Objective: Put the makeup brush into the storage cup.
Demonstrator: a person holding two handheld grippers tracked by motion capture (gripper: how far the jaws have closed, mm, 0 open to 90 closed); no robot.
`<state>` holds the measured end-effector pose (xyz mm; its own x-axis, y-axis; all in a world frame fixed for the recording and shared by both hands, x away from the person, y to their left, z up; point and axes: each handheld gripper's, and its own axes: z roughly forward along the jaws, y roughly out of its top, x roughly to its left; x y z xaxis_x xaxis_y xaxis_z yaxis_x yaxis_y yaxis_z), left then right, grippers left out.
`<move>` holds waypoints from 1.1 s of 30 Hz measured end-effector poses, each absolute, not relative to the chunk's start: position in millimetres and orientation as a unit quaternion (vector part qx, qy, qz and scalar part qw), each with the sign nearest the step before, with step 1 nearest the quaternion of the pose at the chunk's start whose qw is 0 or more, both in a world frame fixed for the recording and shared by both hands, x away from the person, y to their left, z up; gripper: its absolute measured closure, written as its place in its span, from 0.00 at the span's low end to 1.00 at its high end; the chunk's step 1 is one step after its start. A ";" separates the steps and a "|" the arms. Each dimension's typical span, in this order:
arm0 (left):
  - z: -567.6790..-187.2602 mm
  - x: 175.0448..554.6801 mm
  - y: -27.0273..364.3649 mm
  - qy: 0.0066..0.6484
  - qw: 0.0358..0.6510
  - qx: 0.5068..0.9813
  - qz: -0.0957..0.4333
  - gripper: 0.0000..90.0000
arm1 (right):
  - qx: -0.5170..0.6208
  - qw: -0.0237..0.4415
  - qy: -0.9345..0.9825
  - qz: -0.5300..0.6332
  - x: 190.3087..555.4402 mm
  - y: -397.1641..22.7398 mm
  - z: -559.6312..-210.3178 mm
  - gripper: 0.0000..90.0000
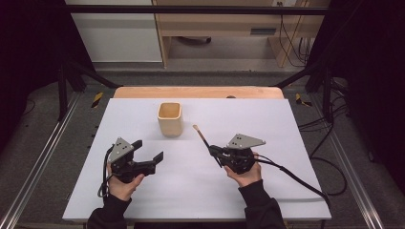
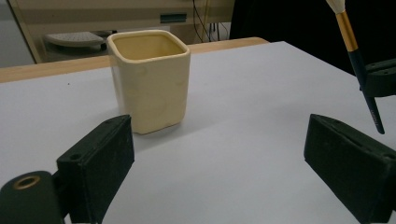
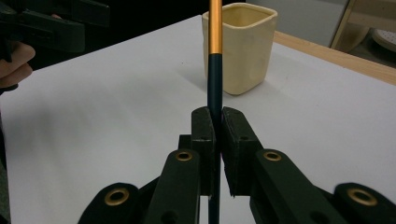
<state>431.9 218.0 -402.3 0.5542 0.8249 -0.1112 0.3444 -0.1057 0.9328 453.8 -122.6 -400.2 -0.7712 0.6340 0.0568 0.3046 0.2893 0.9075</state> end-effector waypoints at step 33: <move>-382.1 444.2 169.3 0.390 0.570 0.693 0.207 0.11 | 0.298 0.157 0.773 0.538 451.0 -119.4 -401.4 0.94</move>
<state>444.2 169.3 -382.1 0.6091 0.7773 -0.1574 0.3045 -0.0459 0.9514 451.0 -119.4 -401.4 -0.7730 0.6297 0.0773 0.2916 0.2444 0.9248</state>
